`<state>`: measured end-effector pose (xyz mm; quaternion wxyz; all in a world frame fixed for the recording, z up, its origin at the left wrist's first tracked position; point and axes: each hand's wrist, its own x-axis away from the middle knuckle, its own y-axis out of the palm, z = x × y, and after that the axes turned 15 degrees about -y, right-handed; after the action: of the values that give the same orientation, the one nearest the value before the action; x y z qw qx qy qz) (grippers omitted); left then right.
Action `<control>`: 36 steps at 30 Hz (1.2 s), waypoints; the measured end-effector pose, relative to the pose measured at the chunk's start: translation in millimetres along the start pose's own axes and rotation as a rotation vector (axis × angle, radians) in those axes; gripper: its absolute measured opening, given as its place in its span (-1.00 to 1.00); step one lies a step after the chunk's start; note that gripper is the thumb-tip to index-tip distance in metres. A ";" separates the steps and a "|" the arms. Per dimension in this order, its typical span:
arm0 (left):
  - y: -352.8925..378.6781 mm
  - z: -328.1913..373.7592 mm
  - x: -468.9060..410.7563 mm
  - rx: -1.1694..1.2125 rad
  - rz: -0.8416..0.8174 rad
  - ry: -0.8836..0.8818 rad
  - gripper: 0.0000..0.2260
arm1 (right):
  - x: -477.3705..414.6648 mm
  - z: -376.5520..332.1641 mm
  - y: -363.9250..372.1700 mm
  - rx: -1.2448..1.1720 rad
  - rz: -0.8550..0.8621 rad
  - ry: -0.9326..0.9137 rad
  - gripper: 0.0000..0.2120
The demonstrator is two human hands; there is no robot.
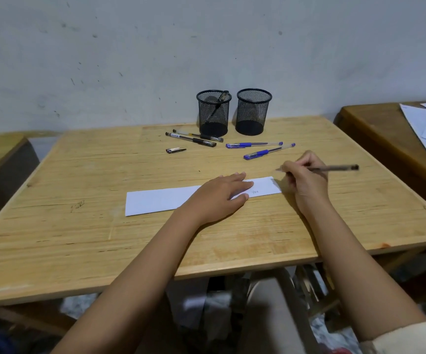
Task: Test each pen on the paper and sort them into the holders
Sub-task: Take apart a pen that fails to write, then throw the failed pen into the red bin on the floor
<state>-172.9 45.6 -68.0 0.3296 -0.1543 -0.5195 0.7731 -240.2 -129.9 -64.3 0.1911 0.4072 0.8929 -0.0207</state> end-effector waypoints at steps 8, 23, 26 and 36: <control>-29.5 2.7 -5.9 0.193 0.025 -0.013 -0.63 | -16.8 -24.2 9.6 -0.333 -0.063 0.024 -0.88; -81.3 -111.3 -47.5 0.017 0.198 -0.483 -0.72 | -57.1 -35.1 63.0 -0.383 -0.250 0.123 -0.93; -76.6 -115.4 -54.0 -0.014 0.220 -0.441 -0.75 | -60.3 -31.1 70.5 -0.376 -0.264 0.128 -0.93; -76.8 -113.4 -65.4 0.029 0.324 -0.394 -0.89 | -59.4 -29.7 82.2 -0.374 -0.316 0.156 -0.96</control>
<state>-32.1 100.0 -52.0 0.0959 -0.0770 -0.5310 0.8384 -154.0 -112.0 -5.8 0.1880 0.2203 0.9458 0.1469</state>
